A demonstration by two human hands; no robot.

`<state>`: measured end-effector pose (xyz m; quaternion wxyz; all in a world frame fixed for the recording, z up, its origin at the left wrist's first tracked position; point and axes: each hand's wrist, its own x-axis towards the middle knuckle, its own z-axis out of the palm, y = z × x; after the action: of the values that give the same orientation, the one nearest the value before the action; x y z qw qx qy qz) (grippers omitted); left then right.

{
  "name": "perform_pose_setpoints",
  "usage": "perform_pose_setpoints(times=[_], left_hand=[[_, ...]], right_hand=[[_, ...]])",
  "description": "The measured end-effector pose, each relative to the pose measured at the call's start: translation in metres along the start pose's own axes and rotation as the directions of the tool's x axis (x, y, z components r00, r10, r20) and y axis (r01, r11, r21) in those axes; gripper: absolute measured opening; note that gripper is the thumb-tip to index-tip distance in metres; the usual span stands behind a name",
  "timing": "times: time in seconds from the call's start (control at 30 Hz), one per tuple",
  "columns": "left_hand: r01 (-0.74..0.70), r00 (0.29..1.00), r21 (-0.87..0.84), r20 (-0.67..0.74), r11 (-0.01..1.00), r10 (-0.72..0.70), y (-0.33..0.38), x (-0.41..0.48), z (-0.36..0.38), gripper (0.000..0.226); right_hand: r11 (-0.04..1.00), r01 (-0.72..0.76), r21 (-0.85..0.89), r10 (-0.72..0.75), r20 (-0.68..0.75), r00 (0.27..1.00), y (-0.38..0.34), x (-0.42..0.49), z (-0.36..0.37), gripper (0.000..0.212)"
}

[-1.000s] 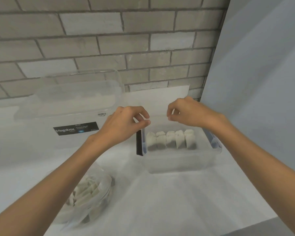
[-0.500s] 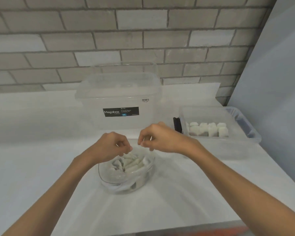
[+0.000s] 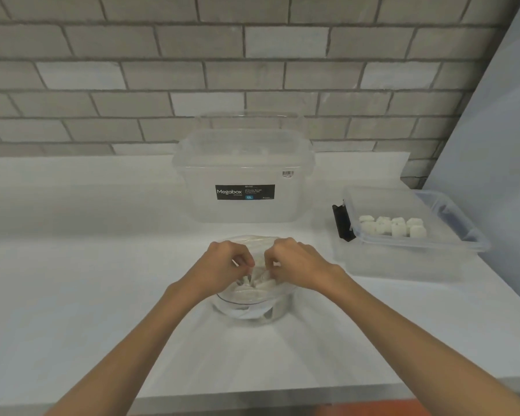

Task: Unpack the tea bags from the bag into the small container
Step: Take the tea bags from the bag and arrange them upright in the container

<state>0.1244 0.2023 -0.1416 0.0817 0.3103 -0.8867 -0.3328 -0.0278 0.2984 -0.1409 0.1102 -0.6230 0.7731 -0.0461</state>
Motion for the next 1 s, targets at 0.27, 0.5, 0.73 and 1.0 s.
perform_pose_setpoints(times=[0.27, 0.5, 0.73, 1.0], left_hand=[[-0.02, 0.998, -0.292, -0.064, 0.956, 0.002, 0.013, -0.002, -0.005, 0.023], [0.016, 0.988, -0.605, -0.112, 0.796, -0.106, 0.02, 0.001, -0.004, 0.01], [-0.096, 0.975, -0.804, -0.196, 0.587, -0.108, 0.025, 0.003, -0.013, 0.03], [-0.223, 0.924, -0.526, -0.382, 0.821, 0.006, 0.031, 0.013, -0.032, 0.005]], right_hand=[[0.906, -0.02, 0.423, 0.066, -0.094, 0.993, 0.008, -0.008, -0.038, 0.009], [0.594, -0.071, 0.801, 0.269, -0.115, 0.956, 0.006, -0.014, -0.042, 0.005], [-0.587, -0.179, 0.789, 0.228, 0.373, 0.899, -0.008, -0.013, -0.013, 0.007], [-0.141, -0.147, 0.979, 0.325, 0.186, 0.927, -0.017, -0.011, -0.008, 0.013]])
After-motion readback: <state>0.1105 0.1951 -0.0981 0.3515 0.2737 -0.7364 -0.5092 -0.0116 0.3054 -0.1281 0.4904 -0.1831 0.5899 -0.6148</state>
